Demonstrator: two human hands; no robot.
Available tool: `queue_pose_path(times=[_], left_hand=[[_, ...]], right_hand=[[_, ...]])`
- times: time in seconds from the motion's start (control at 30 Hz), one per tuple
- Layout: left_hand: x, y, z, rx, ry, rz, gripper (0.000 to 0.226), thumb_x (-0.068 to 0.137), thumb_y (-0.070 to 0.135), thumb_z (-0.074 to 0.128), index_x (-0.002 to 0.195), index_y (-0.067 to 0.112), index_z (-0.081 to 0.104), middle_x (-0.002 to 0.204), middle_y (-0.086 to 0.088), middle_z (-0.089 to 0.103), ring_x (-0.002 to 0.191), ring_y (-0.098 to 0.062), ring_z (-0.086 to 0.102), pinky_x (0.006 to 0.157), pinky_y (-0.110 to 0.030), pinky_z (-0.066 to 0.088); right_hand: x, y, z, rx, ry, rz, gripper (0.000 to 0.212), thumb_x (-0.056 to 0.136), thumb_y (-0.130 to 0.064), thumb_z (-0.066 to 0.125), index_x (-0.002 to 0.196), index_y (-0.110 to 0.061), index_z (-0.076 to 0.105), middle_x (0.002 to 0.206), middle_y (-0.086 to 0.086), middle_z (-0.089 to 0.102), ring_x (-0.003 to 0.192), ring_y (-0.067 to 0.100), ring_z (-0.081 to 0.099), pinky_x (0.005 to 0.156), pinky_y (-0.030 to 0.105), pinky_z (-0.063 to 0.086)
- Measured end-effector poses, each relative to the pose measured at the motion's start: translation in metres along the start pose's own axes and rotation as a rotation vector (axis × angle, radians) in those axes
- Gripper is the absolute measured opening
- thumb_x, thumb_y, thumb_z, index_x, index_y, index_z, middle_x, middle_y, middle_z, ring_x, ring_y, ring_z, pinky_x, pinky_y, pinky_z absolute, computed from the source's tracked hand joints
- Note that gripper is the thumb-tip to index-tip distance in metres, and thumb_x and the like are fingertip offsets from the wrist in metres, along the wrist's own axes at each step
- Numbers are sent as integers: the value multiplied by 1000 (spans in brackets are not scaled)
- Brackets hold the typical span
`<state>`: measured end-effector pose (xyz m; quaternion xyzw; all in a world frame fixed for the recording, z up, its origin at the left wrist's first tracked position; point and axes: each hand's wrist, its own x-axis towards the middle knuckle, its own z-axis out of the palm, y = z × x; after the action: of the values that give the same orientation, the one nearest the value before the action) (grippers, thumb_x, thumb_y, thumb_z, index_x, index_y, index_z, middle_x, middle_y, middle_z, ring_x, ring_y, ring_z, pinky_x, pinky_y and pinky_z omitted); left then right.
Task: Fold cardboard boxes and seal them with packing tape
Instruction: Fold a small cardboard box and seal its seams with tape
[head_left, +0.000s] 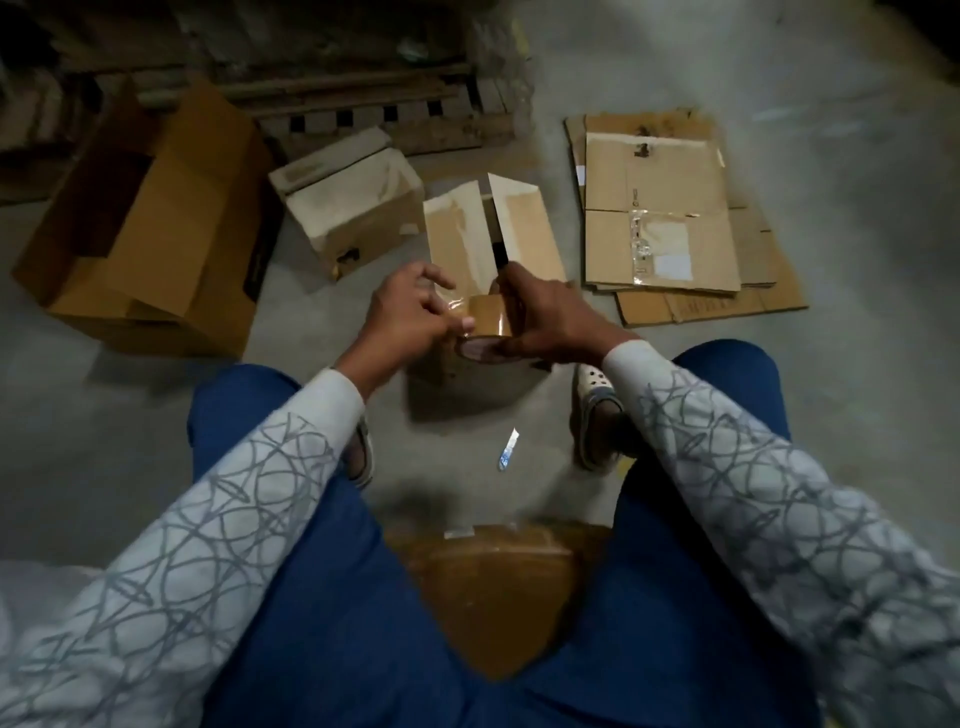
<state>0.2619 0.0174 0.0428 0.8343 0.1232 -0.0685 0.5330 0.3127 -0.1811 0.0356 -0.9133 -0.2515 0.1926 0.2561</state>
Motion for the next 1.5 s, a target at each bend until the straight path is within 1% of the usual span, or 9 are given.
queue_pose_path(times=[0.2, 0.33, 0.5, 0.63, 0.83, 1.03, 1.13, 1.27, 1.5], left_hand=[[103, 6, 21, 2, -32, -178, 30, 73, 9, 89, 95, 15, 70, 98, -5, 72, 82, -15, 72, 64, -25, 60], [165, -9, 57, 391, -119, -156, 10, 79, 15, 86, 88, 15, 80, 86, -2, 75, 77, -14, 70, 63, -27, 59], [208, -13, 80, 566, -293, -209, 5, 81, 16, 82, 86, 15, 81, 83, -1, 73, 77, -13, 66, 61, -27, 50], [221, -15, 79, 618, -336, -171, 9, 79, 24, 84, 86, 19, 81, 83, 3, 73, 80, -12, 66, 67, -29, 52], [236, -21, 85, 667, -438, -211, 26, 79, 21, 83, 100, 8, 76, 100, -10, 74, 96, -28, 69, 84, -41, 58], [221, -53, 98, 838, -698, -143, 15, 89, 16, 68, 96, 3, 72, 124, -16, 68, 111, -33, 65, 95, -46, 53], [218, -58, 99, 885, -659, -78, 8, 90, 15, 63, 82, 11, 64, 131, -15, 66, 112, -33, 64, 97, -49, 53], [219, -61, 96, 827, -617, -87, 20, 88, 13, 64, 72, 18, 54, 130, -12, 66, 112, -31, 64, 96, -47, 54], [234, -55, 98, 682, -415, -100, 28, 80, 33, 83, 97, 12, 77, 98, -4, 75, 95, -22, 69, 84, -37, 55]], right_hand=[[55, 52, -18, -34, 93, -87, 84, 75, -31, 88, 143, -21, 39, 121, 10, 66, 100, 29, 68, 80, 32, 56], [94, 72, 7, -120, 4, 86, 104, 84, -43, 78, 159, -17, 11, 119, 18, 68, 98, 37, 68, 85, 50, 56], [119, 85, 27, 59, -121, 341, 115, 85, -46, 74, 160, -9, -5, 125, 18, 65, 108, 35, 65, 91, 48, 54], [132, 93, 23, 123, -170, 447, 102, 89, -50, 68, 158, -2, 10, 132, 18, 61, 118, 35, 60, 93, 42, 51], [138, 89, 40, 230, -174, 581, 56, 89, -49, 62, 124, -6, 54, 119, 14, 63, 98, 30, 56, 77, 33, 39], [131, 89, 75, 333, -325, 645, 91, 91, -44, 62, 159, -7, 15, 148, 20, 49, 132, 39, 49, 107, 46, 44], [138, 87, 81, 328, -319, 661, 94, 93, -42, 61, 160, -4, 7, 149, 22, 47, 134, 39, 48, 109, 48, 44], [144, 89, 80, 327, -301, 649, 78, 91, -42, 62, 149, 1, 33, 138, 20, 56, 123, 37, 56, 100, 45, 50], [136, 112, 63, 347, -172, 604, 46, 84, -41, 71, 119, -10, 67, 106, 16, 72, 95, 36, 70, 84, 52, 60]])
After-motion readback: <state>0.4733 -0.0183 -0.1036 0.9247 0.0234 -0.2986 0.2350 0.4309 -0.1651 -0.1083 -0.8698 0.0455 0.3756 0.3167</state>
